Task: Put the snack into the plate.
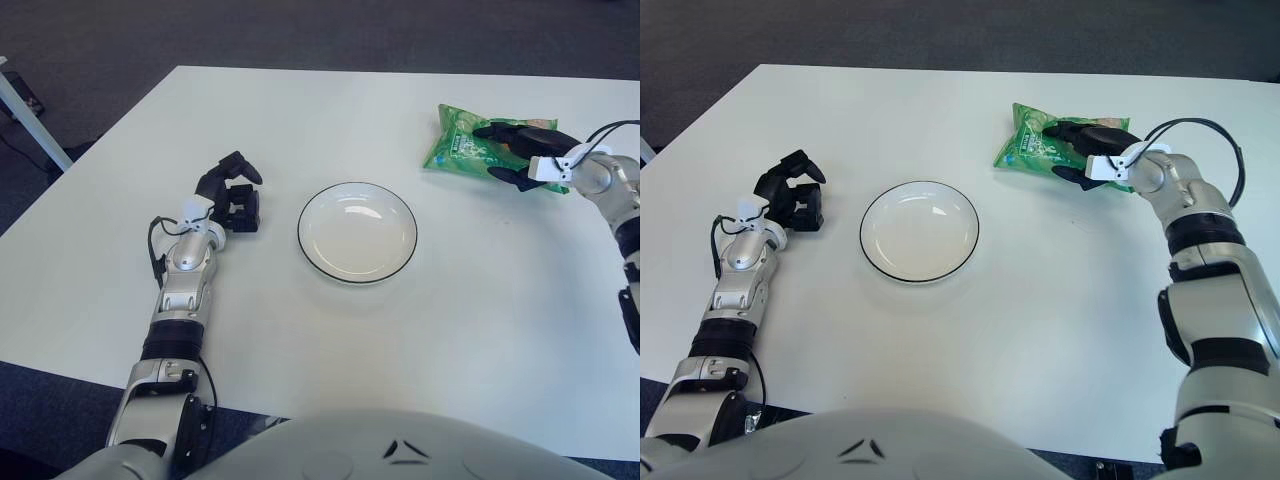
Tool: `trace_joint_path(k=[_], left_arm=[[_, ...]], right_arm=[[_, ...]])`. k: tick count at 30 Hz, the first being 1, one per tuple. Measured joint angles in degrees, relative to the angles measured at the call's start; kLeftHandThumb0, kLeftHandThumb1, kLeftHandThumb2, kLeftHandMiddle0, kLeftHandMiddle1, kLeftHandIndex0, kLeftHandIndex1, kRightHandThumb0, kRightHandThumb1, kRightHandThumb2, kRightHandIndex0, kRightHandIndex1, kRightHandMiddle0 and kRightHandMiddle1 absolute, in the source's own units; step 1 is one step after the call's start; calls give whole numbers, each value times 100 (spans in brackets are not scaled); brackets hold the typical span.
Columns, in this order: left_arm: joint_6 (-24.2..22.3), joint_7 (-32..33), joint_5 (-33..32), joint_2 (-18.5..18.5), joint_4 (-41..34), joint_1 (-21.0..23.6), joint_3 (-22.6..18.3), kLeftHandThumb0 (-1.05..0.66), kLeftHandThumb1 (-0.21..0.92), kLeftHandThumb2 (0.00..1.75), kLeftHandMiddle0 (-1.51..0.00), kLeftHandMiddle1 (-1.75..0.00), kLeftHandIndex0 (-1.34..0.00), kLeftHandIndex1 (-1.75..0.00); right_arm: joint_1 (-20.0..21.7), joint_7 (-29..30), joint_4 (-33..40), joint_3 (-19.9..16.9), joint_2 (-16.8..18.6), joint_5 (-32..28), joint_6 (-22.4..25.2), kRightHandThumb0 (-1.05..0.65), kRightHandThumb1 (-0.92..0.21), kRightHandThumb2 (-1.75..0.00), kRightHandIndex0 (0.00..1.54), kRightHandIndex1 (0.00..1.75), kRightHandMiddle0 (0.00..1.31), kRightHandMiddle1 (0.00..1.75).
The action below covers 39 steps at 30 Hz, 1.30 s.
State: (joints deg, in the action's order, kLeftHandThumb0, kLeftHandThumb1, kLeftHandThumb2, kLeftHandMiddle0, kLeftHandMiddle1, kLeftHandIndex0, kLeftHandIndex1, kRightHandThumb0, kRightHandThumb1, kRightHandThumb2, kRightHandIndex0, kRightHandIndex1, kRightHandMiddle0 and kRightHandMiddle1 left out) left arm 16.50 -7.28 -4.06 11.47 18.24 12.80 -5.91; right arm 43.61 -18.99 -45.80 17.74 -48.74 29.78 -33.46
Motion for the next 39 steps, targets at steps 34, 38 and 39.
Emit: trace_joint_path(k=[34, 38, 39], left_arm=[[9, 105, 234, 45, 274, 76, 106, -54, 18, 148, -128, -175, -73, -175], [13, 104, 236, 46, 267, 75, 111, -54, 18, 148, -128, -175, -73, -175], [15, 104, 236, 46, 266, 75, 113, -54, 18, 148, -128, -175, -73, -175]], right_arm=[[-306, 742, 1575, -831, -271, 501, 652, -82, -92, -65, 20, 14, 0, 76], [-179, 1007, 1348, -678, -65, 672, 691, -83, -92, -65, 20, 15, 0, 77], [-160, 1062, 1277, -640, -25, 723, 690, -83, -92, -65, 19, 15, 0, 77]])
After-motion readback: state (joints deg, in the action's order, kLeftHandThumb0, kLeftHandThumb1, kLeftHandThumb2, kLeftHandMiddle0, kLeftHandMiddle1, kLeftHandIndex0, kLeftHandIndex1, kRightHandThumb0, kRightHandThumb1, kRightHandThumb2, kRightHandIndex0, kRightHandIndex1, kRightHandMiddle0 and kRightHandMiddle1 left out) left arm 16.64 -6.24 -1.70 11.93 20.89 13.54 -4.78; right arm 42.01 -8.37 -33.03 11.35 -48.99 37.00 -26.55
